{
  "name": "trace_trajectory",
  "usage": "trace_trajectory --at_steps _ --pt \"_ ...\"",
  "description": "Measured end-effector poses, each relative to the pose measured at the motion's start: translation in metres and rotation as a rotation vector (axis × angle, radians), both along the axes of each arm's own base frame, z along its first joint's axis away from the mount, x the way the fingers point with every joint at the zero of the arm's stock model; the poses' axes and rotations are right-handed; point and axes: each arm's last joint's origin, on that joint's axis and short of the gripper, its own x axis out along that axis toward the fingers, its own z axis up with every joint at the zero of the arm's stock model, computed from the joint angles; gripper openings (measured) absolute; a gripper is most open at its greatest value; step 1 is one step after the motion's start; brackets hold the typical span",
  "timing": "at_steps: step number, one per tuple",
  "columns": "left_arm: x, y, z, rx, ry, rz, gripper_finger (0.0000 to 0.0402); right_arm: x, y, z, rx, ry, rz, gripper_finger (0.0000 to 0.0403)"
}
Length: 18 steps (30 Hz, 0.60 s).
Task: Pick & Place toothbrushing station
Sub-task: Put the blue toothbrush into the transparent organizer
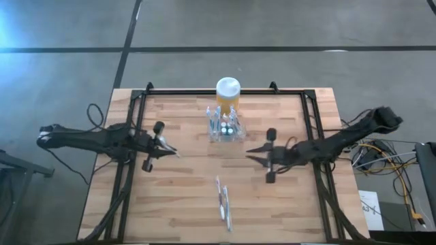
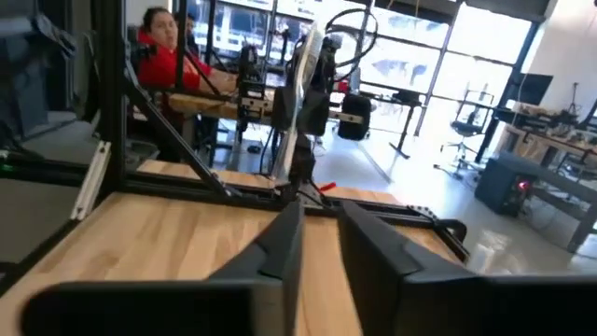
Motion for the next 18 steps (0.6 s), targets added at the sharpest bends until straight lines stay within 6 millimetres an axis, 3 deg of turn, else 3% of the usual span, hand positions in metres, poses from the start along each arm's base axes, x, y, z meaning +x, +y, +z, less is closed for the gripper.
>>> trace_trajectory --at_steps 5,11,18 --pt "-0.013 0.002 -0.004 -0.011 -0.019 0.049 0.0024 -0.041 -0.016 -0.010 0.050 -0.056 0.004 0.0014" --pt "-0.023 0.004 -0.004 0.007 -0.044 0.074 0.0027 -0.075 -0.032 -0.038 0.158 -0.113 -0.001 0.0009" --pt "-0.029 0.006 -0.005 0.027 -0.043 0.117 0.0024 -0.096 -0.039 -0.067 0.208 -0.209 0.005 0.0008"
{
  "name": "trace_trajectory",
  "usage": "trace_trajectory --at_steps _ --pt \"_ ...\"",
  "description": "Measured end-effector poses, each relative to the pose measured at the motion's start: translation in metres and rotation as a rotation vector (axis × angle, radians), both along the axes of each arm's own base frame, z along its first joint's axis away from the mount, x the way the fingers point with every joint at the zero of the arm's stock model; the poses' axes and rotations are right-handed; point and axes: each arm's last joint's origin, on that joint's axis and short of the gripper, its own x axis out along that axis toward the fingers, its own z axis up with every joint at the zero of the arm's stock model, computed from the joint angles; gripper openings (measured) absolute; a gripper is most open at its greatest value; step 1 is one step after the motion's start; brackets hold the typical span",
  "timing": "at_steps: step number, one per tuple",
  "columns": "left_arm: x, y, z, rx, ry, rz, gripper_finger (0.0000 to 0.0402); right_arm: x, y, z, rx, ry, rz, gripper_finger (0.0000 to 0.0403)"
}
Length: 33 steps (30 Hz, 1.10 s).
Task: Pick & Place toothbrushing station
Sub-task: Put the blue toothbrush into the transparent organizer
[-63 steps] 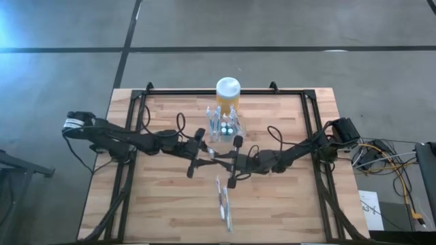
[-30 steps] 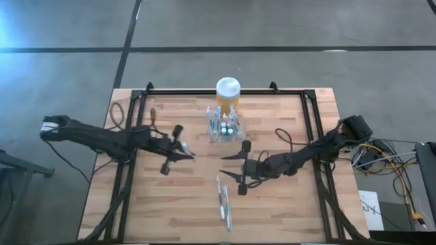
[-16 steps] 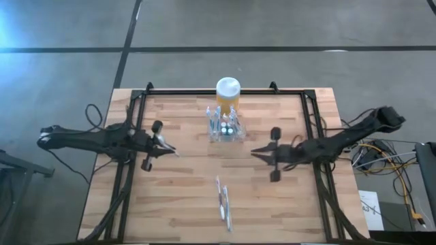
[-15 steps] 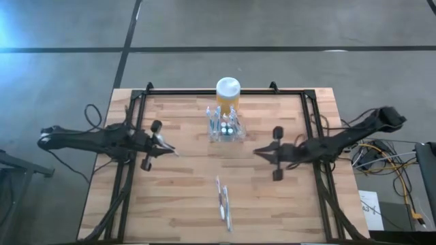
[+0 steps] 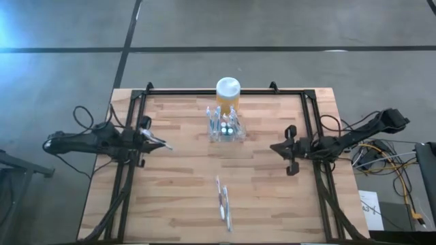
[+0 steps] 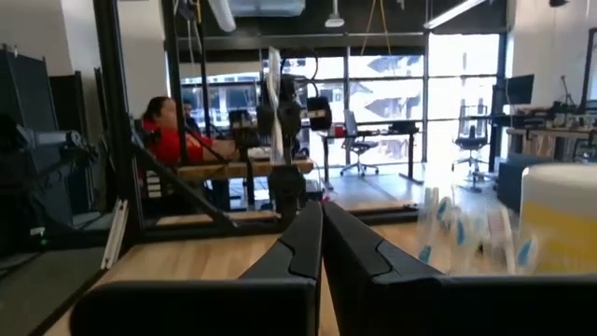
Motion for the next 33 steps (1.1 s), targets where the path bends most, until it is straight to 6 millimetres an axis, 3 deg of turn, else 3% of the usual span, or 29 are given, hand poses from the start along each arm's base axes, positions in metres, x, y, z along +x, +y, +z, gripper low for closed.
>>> trace_trajectory --at_steps 6,22,27,33 --pt "-0.004 0.003 -0.008 0.021 0.074 0.081 0.0024 -0.005 -0.002 -0.015 0.023 -0.001 -0.006 0.0008" --pt "-0.004 0.007 -0.009 0.037 0.090 0.223 0.0024 -0.005 -0.002 -0.016 0.016 0.007 -0.005 0.0008" --pt "0.007 0.008 -0.005 0.066 0.063 0.258 0.0024 -0.005 -0.004 -0.012 -0.025 -0.006 -0.075 0.0008" --pt "0.030 0.004 -0.001 0.097 0.006 0.155 0.0024 -0.004 -0.008 -0.006 0.005 -0.002 -0.239 0.0008"
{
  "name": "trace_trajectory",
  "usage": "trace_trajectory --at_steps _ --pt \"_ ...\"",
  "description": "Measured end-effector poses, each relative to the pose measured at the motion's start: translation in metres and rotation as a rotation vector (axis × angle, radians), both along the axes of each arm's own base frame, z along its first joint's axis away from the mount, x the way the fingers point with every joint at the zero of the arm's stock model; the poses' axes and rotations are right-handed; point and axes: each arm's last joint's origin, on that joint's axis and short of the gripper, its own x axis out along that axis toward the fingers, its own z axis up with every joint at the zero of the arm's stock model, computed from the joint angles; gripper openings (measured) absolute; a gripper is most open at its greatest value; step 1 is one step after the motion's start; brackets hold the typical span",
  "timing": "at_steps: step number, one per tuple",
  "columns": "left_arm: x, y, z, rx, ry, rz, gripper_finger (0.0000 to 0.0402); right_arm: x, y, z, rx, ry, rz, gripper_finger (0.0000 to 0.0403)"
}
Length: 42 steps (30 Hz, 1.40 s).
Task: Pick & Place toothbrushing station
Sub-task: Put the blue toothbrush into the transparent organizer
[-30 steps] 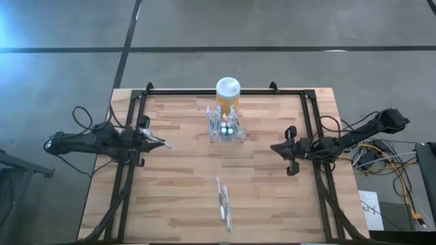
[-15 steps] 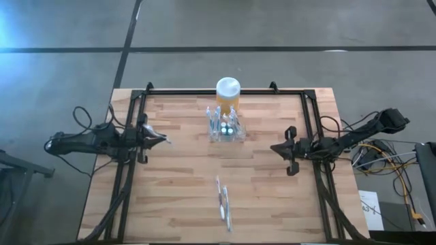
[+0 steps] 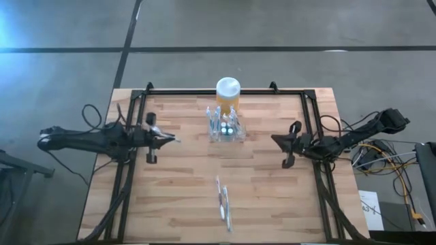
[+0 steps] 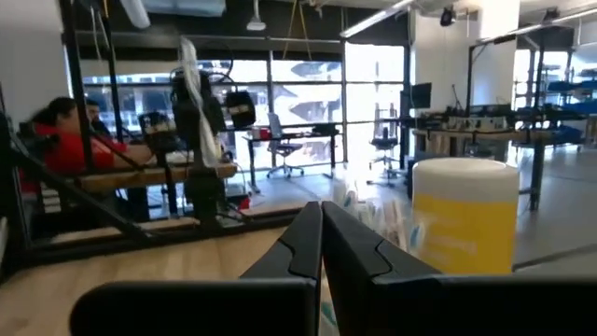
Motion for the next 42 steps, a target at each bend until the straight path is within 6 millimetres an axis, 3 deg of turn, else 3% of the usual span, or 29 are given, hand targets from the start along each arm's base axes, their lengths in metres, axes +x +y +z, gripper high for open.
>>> trace_trajectory --at_steps 5,10,12,15,19,27,42 --pt "0.024 0.002 0.007 0.034 -0.017 -0.018 0.0024 0.001 0.000 0.000 -0.040 0.016 -0.012 0.0008" --pt "0.058 0.027 0.014 -0.001 0.077 0.116 0.0024 0.002 0.001 -0.001 -0.043 0.025 -0.012 0.0008" --pt "0.073 0.039 0.008 -0.040 0.112 0.143 0.0024 0.002 0.001 -0.002 -0.043 0.029 -0.011 0.0008" --pt "0.093 0.054 0.007 -0.112 0.029 0.173 0.0024 0.002 0.001 -0.002 -0.045 0.028 -0.011 0.0008" --pt "0.113 0.061 -0.014 -0.163 0.028 0.183 0.0024 0.002 0.001 -0.002 -0.067 0.035 -0.016 0.0008" --pt "0.133 0.069 -0.048 -0.194 0.052 0.290 0.0024 0.002 0.001 -0.002 -0.117 0.052 -0.027 0.0008" --pt "0.147 0.073 -0.095 -0.218 0.170 0.363 0.0025 0.002 0.001 -0.001 -0.121 0.052 -0.029 0.0008"
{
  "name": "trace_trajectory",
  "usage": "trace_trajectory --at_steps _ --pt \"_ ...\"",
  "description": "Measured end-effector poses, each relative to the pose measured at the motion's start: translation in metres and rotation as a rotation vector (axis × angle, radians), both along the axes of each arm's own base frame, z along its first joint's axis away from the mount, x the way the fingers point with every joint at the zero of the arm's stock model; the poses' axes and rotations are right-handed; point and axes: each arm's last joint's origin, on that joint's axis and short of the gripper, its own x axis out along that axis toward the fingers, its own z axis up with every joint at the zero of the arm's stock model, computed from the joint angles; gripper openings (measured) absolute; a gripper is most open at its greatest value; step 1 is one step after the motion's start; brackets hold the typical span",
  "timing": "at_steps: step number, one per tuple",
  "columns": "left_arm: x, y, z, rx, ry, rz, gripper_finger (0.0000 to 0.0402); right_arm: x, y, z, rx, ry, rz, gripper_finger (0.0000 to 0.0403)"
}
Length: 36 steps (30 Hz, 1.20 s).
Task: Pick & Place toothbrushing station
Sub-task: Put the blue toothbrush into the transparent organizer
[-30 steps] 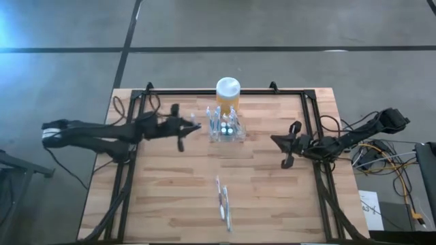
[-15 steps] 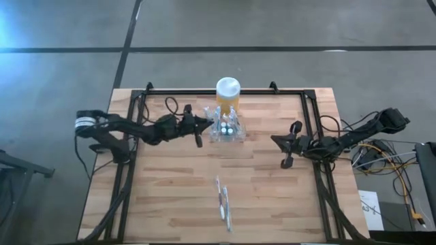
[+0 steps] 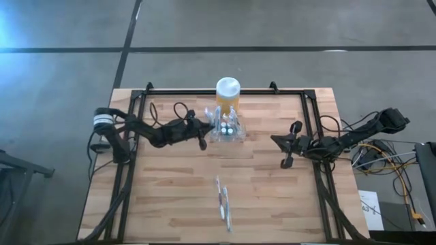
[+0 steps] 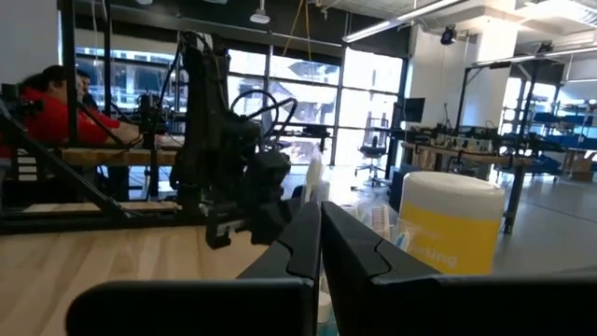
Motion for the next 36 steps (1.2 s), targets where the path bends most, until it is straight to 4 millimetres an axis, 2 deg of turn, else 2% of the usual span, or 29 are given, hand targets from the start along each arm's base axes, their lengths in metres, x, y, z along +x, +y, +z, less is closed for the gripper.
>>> trace_trajectory --at_steps 9,16,30,36 --pt "0.003 0.001 -0.019 -0.037 0.053 0.005 0.0025 0.000 0.000 0.000 0.007 -0.002 0.002 0.0008" --pt "0.005 0.001 -0.025 -0.053 0.040 0.009 0.0031 0.000 0.000 0.000 0.009 -0.003 0.002 0.0008" --pt "-0.001 -0.004 -0.007 -0.046 0.086 -0.111 0.0106 0.000 0.000 0.000 0.017 -0.005 0.004 0.0008" --pt "-0.007 -0.005 0.013 -0.049 0.052 -0.111 0.0148 0.000 0.000 -0.001 0.021 0.004 0.006 0.0008"
